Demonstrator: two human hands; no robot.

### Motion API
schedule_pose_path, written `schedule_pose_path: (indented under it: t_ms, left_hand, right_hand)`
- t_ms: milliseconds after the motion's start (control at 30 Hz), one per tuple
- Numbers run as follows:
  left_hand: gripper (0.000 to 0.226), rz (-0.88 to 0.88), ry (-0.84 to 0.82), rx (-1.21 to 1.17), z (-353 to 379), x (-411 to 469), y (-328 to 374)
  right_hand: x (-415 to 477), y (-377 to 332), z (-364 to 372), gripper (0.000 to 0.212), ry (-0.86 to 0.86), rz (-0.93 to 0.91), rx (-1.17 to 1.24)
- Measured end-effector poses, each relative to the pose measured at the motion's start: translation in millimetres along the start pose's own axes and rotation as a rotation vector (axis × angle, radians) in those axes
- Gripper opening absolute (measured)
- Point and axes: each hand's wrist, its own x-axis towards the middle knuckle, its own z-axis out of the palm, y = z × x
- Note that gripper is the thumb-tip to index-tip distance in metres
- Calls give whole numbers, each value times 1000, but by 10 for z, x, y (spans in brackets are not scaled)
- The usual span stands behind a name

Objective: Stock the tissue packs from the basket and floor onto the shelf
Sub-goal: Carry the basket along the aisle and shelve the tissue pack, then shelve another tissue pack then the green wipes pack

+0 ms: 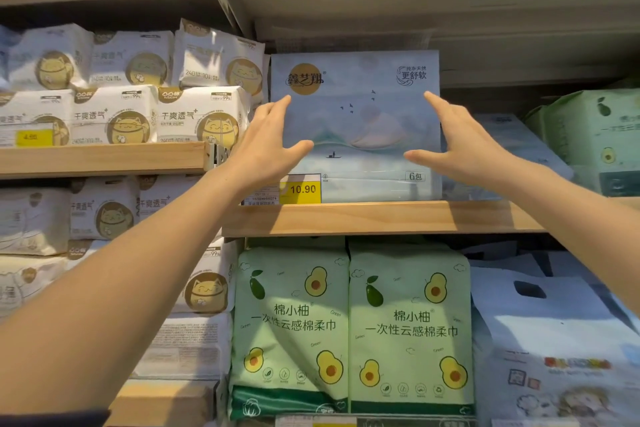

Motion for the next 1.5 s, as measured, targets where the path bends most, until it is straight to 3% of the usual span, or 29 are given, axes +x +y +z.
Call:
schedule_pose_path:
  t_ms: [433,700,1100,1500]
  left_hand:
    - [72,20,-52,71,-227,-584,354]
    - [69,-74,-52,58,-371,-1540,1156]
    - [60,-142,-271,-9,-494,-2903,2014]
    - [63,-229,-524,-154,-447,-4142,1964]
  right_hand:
    - [-670,-173,-314,69,8,-74,-68]
    - [-1670,24,-851,69,-134,-71,-7]
    - [-3340,186,-1431,69,-349,72,75]
    - [-4629,-41,-1376,72,-476,265,133]
